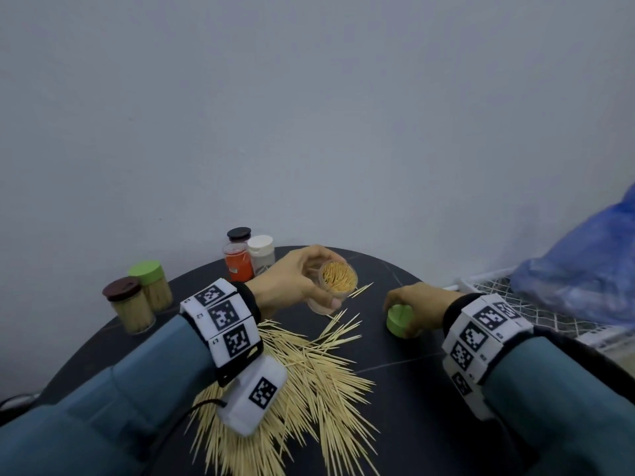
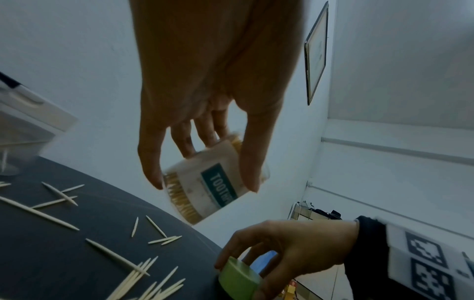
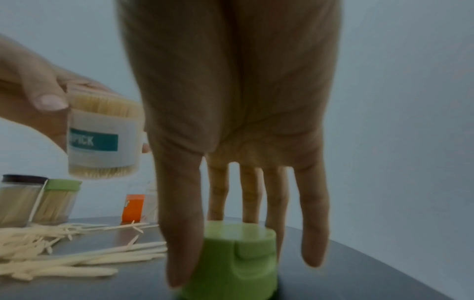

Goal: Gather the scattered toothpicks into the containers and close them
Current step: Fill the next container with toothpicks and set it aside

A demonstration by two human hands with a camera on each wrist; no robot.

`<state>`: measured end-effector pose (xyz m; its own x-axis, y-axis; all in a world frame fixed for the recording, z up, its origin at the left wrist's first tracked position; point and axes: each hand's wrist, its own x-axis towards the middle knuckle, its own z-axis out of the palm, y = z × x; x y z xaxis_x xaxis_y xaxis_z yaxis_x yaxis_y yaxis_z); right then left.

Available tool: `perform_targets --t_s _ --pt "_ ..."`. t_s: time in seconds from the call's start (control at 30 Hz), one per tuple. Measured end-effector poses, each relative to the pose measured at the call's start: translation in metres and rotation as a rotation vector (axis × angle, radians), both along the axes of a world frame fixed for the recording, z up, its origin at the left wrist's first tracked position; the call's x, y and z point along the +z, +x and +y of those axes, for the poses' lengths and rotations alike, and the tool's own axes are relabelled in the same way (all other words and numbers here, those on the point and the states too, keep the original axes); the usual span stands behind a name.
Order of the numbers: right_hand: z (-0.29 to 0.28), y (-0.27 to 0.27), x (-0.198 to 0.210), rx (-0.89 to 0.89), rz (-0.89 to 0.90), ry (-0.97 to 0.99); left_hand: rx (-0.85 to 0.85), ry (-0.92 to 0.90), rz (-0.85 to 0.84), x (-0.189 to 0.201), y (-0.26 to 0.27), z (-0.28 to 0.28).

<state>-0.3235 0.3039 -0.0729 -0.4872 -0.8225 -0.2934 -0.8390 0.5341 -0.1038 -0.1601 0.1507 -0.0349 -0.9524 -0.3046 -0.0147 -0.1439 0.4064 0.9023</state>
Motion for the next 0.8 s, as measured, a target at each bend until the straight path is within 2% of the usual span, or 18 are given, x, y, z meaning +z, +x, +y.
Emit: perform_targets --t_s 0.07,0.13,0.23,0.3,0.47,0.6,0.8 --pt "-0.01 0.003 0.004 -0.019 -0.031 -0.097 0.024 0.01 0.022 0.002 0.007 -0.006" --pt "-0.021 0.012 0.013 -0.042 -0.127 -0.297 0.061 0.04 0.061 0.005 0.017 -0.013" --pt "-0.04 0.033 0.032 -0.085 -0.491 -0.663 0.116 0.076 0.128 0.007 0.032 -0.023" --pt "-0.053 0.047 0.043 -0.063 -0.641 -0.794 0.151 0.096 0.15 0.008 0.042 -0.03" --pt "-0.081 0.075 0.048 0.113 -0.719 -0.858 0.215 0.146 0.187 0.005 0.057 -0.038" --pt "-0.096 0.091 0.044 0.177 -0.748 -0.881 0.274 0.161 0.19 -0.002 0.065 -0.045" --pt "-0.107 0.1 0.036 0.303 -0.679 -0.875 0.279 0.179 0.182 -0.006 0.072 -0.05"
